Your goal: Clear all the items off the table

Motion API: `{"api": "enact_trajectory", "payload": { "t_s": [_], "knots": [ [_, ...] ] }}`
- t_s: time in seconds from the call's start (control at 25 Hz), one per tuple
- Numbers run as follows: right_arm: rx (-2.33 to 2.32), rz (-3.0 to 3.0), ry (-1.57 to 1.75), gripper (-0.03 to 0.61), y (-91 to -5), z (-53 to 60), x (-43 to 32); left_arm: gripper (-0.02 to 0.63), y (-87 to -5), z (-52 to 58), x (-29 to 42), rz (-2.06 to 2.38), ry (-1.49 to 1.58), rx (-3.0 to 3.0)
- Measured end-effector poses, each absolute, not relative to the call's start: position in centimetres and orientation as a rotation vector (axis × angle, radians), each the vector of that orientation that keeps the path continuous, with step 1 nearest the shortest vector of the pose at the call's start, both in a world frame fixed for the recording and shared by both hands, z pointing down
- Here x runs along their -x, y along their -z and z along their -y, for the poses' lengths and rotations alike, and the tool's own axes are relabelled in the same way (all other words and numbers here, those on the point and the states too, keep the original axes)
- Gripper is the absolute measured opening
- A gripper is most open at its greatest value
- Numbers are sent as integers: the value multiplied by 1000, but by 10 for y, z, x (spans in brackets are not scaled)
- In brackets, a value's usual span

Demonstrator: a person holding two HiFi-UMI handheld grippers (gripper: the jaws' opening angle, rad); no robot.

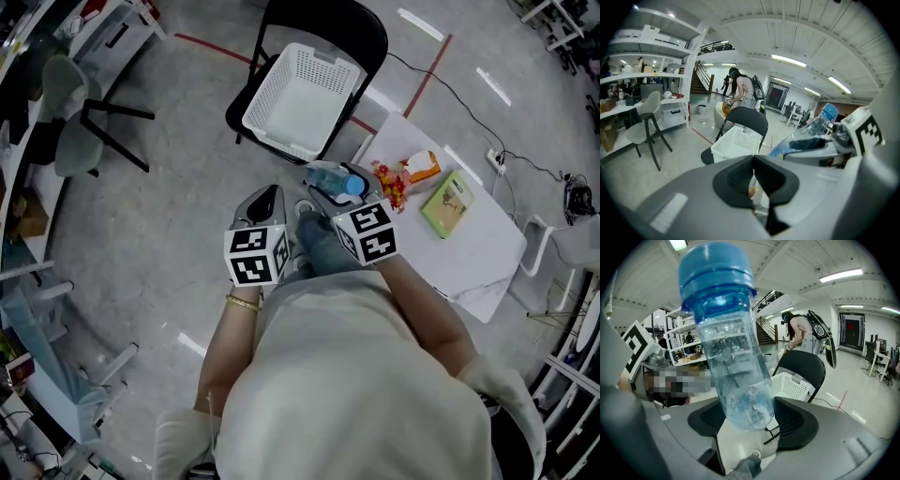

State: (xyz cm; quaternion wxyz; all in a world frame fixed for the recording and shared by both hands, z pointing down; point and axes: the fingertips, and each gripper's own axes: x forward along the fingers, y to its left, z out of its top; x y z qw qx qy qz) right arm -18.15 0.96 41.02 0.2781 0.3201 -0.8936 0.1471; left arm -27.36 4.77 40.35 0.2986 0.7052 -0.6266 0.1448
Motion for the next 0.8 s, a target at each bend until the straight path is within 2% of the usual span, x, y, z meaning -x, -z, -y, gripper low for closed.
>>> {"api": "enact_trajectory", "payload": {
  "t_s": [0.8],
  "knots": [
    [-788,2297,-493,319,-475,91,203,10,-448,45,293,1632,-440,-1767]
  ]
}}
